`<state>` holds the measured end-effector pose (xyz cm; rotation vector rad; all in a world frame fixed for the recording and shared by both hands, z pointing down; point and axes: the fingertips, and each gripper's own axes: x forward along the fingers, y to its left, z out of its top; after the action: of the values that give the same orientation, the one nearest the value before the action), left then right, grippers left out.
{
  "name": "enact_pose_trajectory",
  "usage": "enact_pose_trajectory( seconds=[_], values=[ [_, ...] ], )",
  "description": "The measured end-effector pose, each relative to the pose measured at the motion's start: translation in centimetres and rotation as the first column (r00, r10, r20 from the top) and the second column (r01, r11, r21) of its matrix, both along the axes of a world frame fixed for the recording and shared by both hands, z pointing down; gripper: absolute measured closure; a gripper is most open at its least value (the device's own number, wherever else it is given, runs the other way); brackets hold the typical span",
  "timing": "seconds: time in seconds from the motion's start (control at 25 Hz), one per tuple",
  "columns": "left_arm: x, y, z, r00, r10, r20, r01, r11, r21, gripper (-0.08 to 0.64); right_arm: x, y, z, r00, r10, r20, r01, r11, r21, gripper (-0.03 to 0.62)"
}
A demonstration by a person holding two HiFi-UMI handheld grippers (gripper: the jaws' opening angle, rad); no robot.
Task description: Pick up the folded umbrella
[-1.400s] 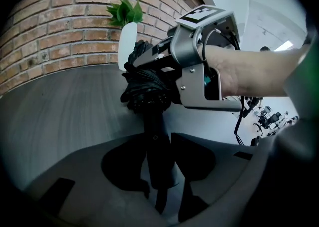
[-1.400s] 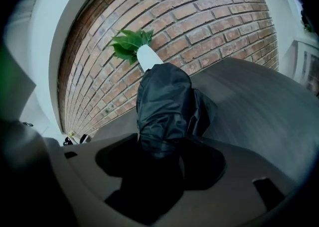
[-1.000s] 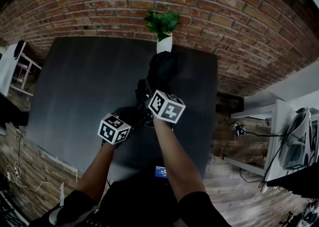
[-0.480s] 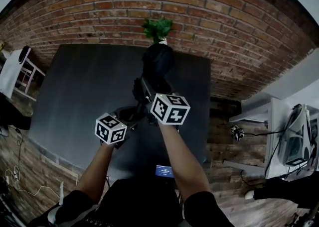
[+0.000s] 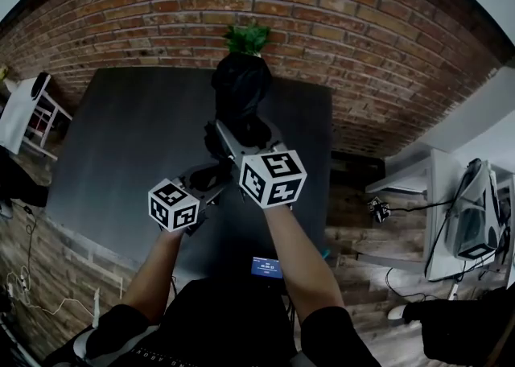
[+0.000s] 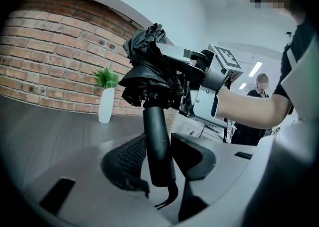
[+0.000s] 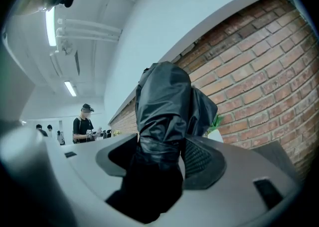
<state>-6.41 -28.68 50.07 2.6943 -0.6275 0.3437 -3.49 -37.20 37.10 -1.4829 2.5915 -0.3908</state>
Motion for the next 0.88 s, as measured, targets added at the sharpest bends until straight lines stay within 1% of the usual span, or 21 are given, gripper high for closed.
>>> enact_pose_trajectory(
  seconds=[0.12, 0.24, 0.6, 0.88],
  values=[
    [0.3, 0.8, -0.8, 1.0, 0.0, -0.019, 0.0, 1.0, 0.02, 0.402, -0.3, 1.3, -1.2, 0.999, -0.018, -0.032, 0.019, 0.999, 0.042, 0.308],
    [0.4, 1.4, -1.4, 0.999, 0.0, -0.033, 0.001, 0.999, 0.035, 0.403, -0.3, 2.2, -2.0, 0.999, -0.028, -0.043, 0.03, 0.997, 0.066, 0.308],
    [1.0, 3.1, -2.1, 0.999, -0.012, -0.04, 0.014, 0.999, 0.051, 0.403, -0.1, 4.3, -2.9, 0.997, -0.046, -0.062, 0.052, 0.994, 0.094, 0.308],
    [2.1, 4.7, -2.1, 0.999, -0.024, -0.046, 0.026, 0.998, 0.06, 0.403, 0.9, 5.9, -2.9, 0.997, -0.047, -0.066, 0.054, 0.993, 0.103, 0.308]
  ],
)
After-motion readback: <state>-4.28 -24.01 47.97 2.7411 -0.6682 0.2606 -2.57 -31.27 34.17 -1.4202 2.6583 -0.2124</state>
